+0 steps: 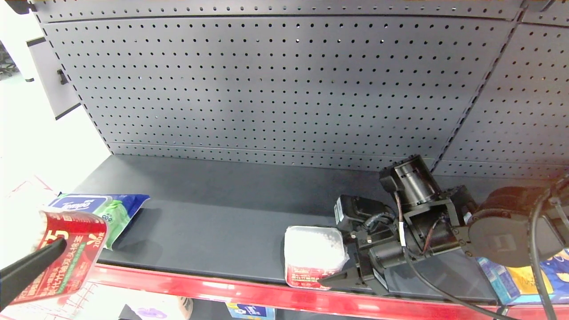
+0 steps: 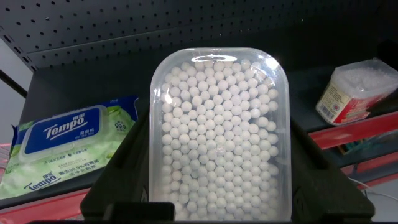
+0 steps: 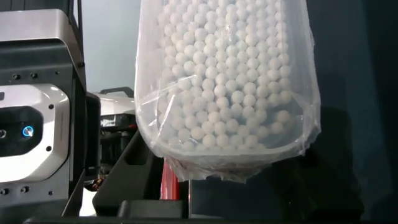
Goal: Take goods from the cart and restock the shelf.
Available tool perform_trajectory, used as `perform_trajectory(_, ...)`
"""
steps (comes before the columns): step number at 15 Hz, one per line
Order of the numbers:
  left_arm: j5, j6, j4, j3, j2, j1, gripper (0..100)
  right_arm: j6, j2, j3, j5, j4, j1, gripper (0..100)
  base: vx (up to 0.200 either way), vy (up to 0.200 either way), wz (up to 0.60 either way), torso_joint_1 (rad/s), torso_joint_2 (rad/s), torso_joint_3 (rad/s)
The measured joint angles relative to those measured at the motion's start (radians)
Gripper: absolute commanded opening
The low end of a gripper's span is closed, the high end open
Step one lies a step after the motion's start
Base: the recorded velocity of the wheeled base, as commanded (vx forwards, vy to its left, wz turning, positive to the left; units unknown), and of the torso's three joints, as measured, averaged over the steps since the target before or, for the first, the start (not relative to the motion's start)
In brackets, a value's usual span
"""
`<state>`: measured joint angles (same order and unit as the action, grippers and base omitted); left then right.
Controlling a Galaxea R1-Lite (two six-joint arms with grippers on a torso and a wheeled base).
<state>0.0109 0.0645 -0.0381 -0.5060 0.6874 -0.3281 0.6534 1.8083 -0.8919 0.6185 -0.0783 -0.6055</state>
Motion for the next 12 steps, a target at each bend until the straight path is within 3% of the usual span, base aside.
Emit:
perform_trajectory(7,0.0,0.0,0.0,0.003,0.007,0.0,0,-0.012,-0.035,0.024,-0.008,0.001,0.007,100,0.0,0.0,0.0,0.0,0.0,0.0)
perform_trajectory(12,0.0,0.0,0.0,0.001,0.008,0.0,0,-0.034,-0.117,0.109,-0.039,0.002,0.027,100,0.0,0.0,0.0,0.0,0.0,0.0)
